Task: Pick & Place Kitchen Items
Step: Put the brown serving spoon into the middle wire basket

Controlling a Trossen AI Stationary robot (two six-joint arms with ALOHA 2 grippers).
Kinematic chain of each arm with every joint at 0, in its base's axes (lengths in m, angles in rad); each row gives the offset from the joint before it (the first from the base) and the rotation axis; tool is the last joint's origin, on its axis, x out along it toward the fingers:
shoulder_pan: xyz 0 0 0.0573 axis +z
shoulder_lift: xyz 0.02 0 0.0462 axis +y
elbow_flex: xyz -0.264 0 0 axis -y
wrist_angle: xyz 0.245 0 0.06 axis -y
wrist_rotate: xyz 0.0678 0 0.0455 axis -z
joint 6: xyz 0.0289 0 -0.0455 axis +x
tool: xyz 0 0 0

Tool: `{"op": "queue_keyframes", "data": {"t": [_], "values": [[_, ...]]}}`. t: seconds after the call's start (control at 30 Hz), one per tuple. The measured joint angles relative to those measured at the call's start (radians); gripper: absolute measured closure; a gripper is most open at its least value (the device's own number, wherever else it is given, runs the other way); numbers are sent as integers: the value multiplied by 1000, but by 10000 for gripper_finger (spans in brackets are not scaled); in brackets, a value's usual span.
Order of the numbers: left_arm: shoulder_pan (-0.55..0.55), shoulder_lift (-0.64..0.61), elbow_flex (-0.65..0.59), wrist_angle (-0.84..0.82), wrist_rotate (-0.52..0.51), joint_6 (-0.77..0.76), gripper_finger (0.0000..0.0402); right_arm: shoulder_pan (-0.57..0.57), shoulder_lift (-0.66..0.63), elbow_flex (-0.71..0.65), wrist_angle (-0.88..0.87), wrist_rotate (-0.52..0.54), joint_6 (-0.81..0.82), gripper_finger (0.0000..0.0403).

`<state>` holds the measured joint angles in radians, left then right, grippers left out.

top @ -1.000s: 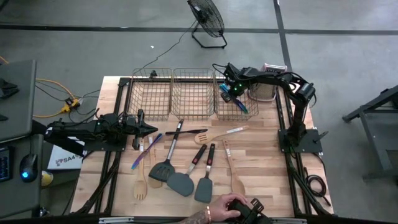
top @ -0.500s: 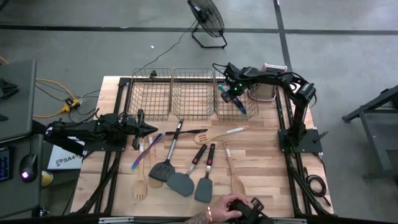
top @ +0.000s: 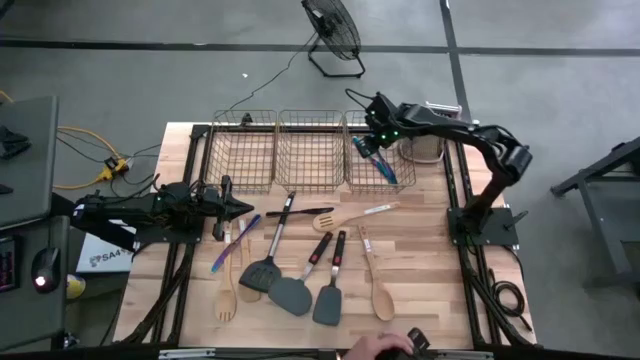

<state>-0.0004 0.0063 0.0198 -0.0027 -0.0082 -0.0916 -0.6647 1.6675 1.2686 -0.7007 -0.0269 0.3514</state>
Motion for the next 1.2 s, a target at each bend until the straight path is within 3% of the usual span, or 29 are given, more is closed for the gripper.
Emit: {"op": "queue_keyframes", "data": {"t": [0.27, 0.57, 0.97, 1.2], "values": [[0, 0, 0, 0, 0, 0, 398, 107, -148, 0, -132, 3, 155, 186], [0, 0, 0, 0, 0, 0, 398, 332, -263, 0, -331, 124, 252, 179], [0, 0, 0, 0, 0, 0, 398, 675, -270, 0, -421, 127, 499, 179], [0, 0, 0, 0, 0, 0, 398, 793, -225, 0, -458, 125, 702, 180]]}}
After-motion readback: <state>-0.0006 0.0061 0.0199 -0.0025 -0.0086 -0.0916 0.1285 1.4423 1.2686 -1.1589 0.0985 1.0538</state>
